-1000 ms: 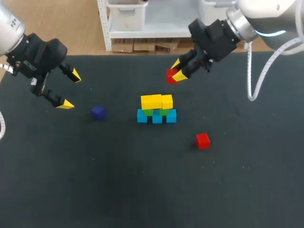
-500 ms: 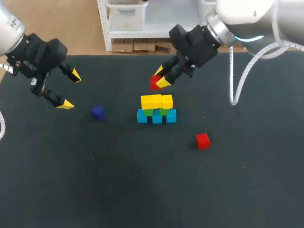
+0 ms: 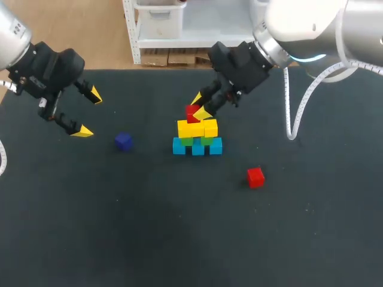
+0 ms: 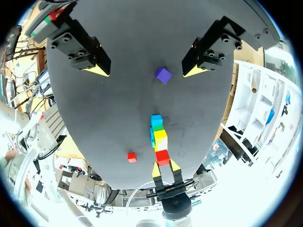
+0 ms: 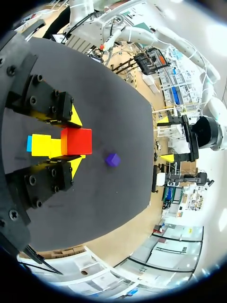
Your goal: Place the blue cubes, place green cubes on the blue cubes, place the yellow cubes on the green cubes, then place the red cubes on the yellow cubes, and place purple cube on the red cubes.
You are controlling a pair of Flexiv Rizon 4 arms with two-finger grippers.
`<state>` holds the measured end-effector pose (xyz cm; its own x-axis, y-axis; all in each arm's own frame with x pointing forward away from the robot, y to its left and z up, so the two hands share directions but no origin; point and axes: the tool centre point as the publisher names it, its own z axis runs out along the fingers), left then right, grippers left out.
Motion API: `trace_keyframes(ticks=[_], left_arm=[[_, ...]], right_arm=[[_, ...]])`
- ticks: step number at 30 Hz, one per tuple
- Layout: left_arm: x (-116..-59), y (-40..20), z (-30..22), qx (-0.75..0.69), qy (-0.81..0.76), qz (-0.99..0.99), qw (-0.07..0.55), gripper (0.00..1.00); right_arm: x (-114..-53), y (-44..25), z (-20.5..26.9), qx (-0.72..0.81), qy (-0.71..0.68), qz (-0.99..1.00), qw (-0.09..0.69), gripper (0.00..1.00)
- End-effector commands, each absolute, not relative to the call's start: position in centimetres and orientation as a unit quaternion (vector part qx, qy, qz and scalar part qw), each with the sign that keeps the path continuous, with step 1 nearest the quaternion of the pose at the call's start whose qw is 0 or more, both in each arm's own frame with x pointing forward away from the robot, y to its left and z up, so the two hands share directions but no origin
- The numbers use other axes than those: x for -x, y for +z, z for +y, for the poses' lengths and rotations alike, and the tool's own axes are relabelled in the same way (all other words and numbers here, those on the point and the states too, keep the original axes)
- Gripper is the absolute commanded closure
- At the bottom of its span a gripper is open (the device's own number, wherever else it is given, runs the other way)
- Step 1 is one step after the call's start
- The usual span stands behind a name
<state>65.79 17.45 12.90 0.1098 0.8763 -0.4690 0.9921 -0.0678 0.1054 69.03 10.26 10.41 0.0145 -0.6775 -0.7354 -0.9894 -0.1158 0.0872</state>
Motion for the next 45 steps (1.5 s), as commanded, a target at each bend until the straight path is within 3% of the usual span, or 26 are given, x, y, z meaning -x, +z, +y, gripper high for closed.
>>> trace_keyframes(ticks=[1,45], left_arm=[[-65.92,12.79,17.55,-0.718,-0.144,0.650,0.204,0.00],[-65.92,12.79,17.55,-0.718,-0.144,0.650,0.204,0.00]], right_arm=[[-69.02,10.05,10.39,0.672,0.326,0.622,0.235,1.00],[-69.54,9.11,10.99,0.671,0.319,0.632,0.218,1.00]])
